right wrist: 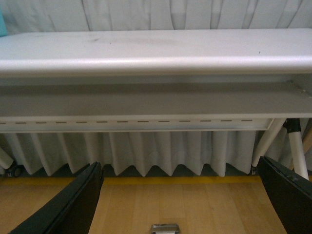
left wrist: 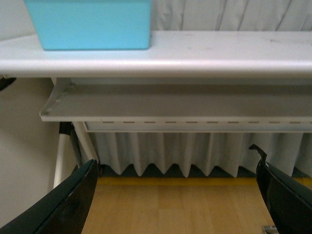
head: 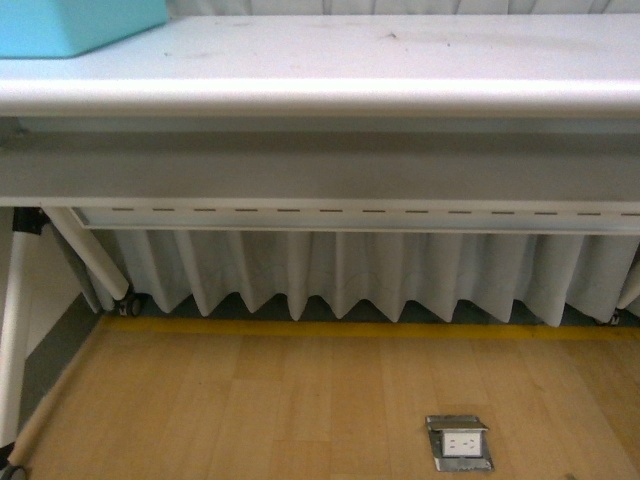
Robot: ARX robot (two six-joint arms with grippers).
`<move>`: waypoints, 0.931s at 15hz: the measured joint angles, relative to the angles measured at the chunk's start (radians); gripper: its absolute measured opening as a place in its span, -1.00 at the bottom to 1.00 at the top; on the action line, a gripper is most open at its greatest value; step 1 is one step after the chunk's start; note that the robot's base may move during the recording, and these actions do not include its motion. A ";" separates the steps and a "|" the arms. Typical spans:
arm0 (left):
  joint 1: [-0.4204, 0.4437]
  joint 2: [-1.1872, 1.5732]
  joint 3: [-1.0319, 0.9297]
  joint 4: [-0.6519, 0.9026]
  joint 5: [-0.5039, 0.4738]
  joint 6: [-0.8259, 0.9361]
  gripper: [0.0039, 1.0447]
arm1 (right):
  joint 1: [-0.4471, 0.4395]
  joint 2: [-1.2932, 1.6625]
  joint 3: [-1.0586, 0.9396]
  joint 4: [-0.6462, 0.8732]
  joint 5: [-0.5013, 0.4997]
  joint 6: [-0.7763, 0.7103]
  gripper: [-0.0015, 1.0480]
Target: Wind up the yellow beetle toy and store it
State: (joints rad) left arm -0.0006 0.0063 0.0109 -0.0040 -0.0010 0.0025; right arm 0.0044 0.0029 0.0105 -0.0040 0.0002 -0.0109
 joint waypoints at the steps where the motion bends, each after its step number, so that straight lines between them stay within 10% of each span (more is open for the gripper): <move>1: 0.000 0.000 0.000 0.002 0.000 0.000 0.88 | 0.000 0.000 0.000 0.000 0.000 0.000 0.87; 14: 0.000 0.000 0.000 -0.002 0.000 0.000 0.88 | 0.000 0.000 0.000 -0.001 0.000 0.000 0.87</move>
State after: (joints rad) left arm -0.0006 0.0063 0.0109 -0.0055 -0.0006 0.0029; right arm 0.0044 0.0029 0.0105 -0.0048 0.0006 -0.0105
